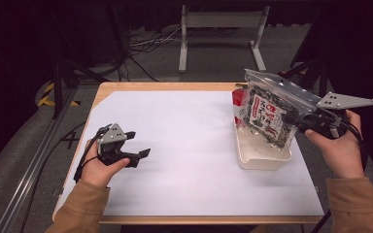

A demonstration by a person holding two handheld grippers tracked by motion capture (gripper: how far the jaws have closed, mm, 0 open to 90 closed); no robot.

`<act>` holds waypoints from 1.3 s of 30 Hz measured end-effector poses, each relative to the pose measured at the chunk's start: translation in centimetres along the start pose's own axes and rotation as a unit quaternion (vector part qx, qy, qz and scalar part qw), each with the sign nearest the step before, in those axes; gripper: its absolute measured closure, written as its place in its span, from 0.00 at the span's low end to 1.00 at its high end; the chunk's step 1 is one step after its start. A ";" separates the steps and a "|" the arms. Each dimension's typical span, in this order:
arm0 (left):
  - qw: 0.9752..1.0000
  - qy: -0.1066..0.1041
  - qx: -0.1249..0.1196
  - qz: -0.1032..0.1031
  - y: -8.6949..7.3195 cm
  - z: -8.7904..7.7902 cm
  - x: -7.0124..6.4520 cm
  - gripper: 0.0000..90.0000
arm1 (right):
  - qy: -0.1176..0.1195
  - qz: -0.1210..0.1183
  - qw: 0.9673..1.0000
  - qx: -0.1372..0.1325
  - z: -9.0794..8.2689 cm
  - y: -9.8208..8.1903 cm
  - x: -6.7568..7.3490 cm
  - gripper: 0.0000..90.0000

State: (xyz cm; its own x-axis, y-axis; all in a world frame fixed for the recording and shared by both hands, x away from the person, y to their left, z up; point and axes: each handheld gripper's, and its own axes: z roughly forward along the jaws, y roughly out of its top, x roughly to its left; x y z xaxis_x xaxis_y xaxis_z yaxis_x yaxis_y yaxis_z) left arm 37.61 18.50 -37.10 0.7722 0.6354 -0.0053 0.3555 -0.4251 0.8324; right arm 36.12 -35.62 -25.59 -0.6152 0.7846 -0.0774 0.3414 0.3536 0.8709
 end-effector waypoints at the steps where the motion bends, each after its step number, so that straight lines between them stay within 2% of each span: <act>1: 1.000 0.000 -0.001 -0.001 0.0 0.0 0.0 0.21 | -0.001 0.001 1.000 0.003 0.1 -0.1 0.0 0.85; 12: 1.000 -0.002 0.000 -0.004 0.0 0.0 0.0 0.21 | 0.009 0.003 0.999 0.032 1.6 -1.2 0.4 0.85; 22: 1.000 -0.003 0.003 -0.004 -0.1 0.1 0.0 0.20 | 0.006 0.008 1.000 0.026 1.9 -2.1 0.2 0.84; 27: 1.000 -0.002 0.003 -0.006 -0.1 0.2 0.0 0.18 | 0.005 0.018 1.000 0.020 2.1 -2.8 0.1 0.85; 34: 1.000 -0.002 0.002 -0.005 -0.1 0.2 0.1 0.16 | 0.003 0.017 0.999 0.028 3.1 -3.6 0.4 0.84; 37: 1.000 -0.003 0.003 -0.005 -0.2 0.2 0.2 0.15 | 0.002 0.014 1.000 0.023 3.2 -4.1 0.4 0.84; 38: 1.000 -0.007 0.007 -0.017 -0.2 0.2 0.1 0.15 | 0.002 0.014 1.000 0.022 3.2 -4.2 0.4 0.84; 39: 1.000 -0.008 0.006 -0.016 -0.2 0.3 0.1 0.14 | 0.002 0.013 1.000 0.018 3.2 -4.4 0.3 0.84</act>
State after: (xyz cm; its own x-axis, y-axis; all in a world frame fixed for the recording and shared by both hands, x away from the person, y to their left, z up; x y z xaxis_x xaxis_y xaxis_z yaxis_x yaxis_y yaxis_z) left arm 37.78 18.49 -37.43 0.7678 0.6394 -0.0410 0.3875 -0.4124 0.8245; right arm 36.67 -35.29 -30.97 -0.6087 0.7917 -0.0528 0.3830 0.3514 0.8543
